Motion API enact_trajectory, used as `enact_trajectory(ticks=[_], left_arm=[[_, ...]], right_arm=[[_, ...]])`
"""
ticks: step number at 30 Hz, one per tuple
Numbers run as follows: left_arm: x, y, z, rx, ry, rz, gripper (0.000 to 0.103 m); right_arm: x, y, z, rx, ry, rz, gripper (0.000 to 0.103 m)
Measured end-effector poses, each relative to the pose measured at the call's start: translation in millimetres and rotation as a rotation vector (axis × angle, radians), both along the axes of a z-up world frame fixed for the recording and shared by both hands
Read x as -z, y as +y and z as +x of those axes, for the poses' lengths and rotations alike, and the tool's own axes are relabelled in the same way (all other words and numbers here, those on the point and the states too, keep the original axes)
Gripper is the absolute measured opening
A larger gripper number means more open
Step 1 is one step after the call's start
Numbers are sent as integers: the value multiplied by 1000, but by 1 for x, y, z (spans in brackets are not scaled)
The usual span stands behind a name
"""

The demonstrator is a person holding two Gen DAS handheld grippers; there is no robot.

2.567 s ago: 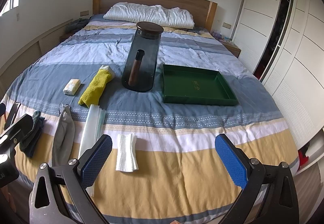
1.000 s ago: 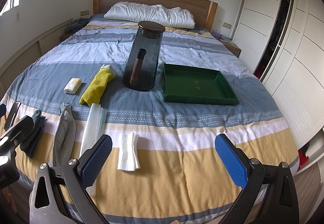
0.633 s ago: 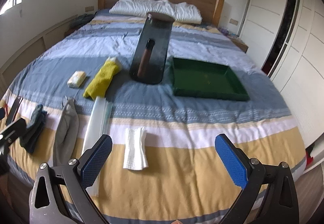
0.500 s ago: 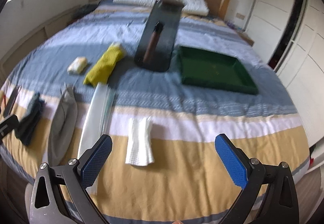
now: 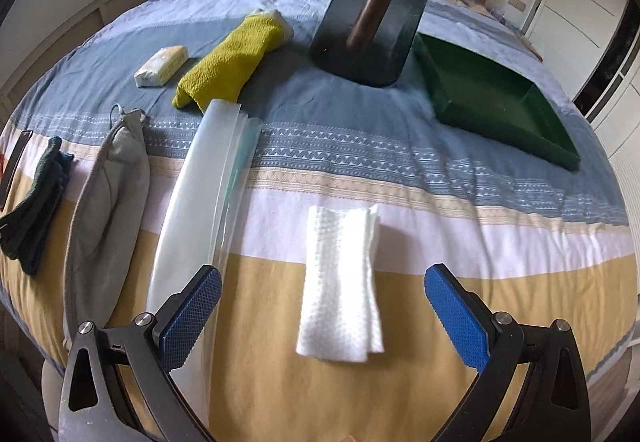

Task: Organize soft objects
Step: 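Grasp the dark grey towel with the left gripper while the right gripper grasps the clear plastic strip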

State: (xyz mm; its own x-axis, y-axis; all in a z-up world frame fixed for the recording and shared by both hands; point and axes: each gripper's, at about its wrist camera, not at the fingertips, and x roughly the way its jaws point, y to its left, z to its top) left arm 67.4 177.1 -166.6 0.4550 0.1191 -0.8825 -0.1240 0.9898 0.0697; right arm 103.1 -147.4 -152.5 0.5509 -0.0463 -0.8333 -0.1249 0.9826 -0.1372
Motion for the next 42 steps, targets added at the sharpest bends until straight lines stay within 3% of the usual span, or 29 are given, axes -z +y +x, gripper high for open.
enact_trajectory(ticks=[10,15,21,25,31,39,42], left_arm=[[35,8,27,29,97,14,102],[42,10,34,38,110,4,102],[47,9,39,52,122,-3,102],[52,9,41,45,134,-21,102],[58,11,49,52,154,-24,102],[65,7,51,68,157,-11,102],[68,4,52,72,151,1,102]], right_arm=[[1,56,5,-132,-12,54,102],[22,83,7,-203,50,28,90],[49,84,15,-169,113,10,89],[62,82,25,-156,152,37,76],[67,88,29,-186,140,27,58],[71,88,32,-198,155,46,57],[72,90,32,-199,152,49,47]])
